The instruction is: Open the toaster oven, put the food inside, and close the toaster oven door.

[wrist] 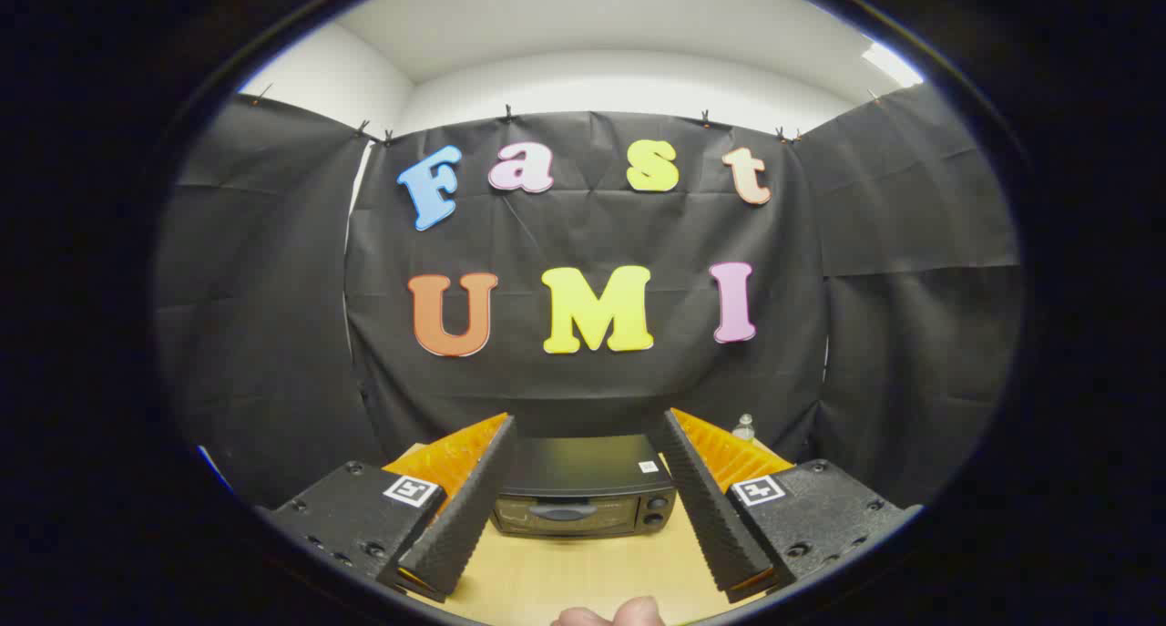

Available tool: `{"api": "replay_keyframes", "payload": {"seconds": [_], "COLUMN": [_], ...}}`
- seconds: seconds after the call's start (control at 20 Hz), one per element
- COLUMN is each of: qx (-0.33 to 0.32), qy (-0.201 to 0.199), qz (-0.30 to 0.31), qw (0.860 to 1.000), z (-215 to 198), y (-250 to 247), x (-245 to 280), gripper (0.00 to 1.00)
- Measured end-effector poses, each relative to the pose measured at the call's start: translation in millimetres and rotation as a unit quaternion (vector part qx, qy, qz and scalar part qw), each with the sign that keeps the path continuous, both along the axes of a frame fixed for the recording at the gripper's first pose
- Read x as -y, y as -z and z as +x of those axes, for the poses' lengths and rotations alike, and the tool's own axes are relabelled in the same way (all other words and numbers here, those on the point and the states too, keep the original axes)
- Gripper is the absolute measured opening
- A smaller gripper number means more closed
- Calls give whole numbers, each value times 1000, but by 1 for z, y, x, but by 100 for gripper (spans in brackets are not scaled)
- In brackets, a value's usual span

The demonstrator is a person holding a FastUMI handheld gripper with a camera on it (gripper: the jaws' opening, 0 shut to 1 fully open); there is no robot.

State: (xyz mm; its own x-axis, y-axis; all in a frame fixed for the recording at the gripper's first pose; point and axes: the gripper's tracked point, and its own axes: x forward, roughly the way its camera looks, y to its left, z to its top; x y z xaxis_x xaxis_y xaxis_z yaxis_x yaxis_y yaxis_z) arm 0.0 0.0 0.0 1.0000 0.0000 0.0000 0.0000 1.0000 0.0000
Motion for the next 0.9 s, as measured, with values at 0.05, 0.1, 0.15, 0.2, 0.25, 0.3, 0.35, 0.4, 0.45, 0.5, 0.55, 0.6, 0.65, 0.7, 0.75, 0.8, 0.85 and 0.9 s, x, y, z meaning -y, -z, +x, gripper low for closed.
{"api": "replay_keyframes", "payload": {"seconds": [0.05, 0.1, 0.15, 0.2, 0.25, 0.3, 0.35, 0.4, 0.45, 0.5, 0.55, 0.6, 0.65, 0.7, 0.75, 0.8, 0.85, 0.9], "qx": [-1, -3, -4, -6, -6, -8, -9, -12, -12, -13, -13, -14, -15, -15, -16, -17, -19, -21], "qy": [1, 2, 2, 4, 5, 6, 6, 6, 6, 7, 8, 8, 8, 8, 8, 8, 8, 7], "qz": [1, 2, 3, 5, 7, 9, 10, 11, 12, 13, 13, 14, 15, 15, 16, 17, 18, 19], "qw": [1000, 1000, 1000, 1000, 1000, 1000, 1000, 1000, 1000, 1000, 1000, 1000, 1000, 1000, 1000, 1000, 1000, 1000], "z": [0, 0, -1, -1, -1, -1, -1, 0, -1, -1, -1, 0, 0, 0, 0, 1, 2, 4], "y": [2, 2, 3, 3, 5, 5, 6, 6, 7, 6, 7, 7, 8, 8, 8, 9, 11, 12], "x": [1, 2, 5, 7, 8, 10, 11, 12, 12, 13, 14, 14, 14, 14, 14, 14, 14, 14], "gripper": [100, 100, 100, 100, 100, 100, 100, 100, 100, 100, 100, 100, 100, 100, 100, 100, 100, 100]}}
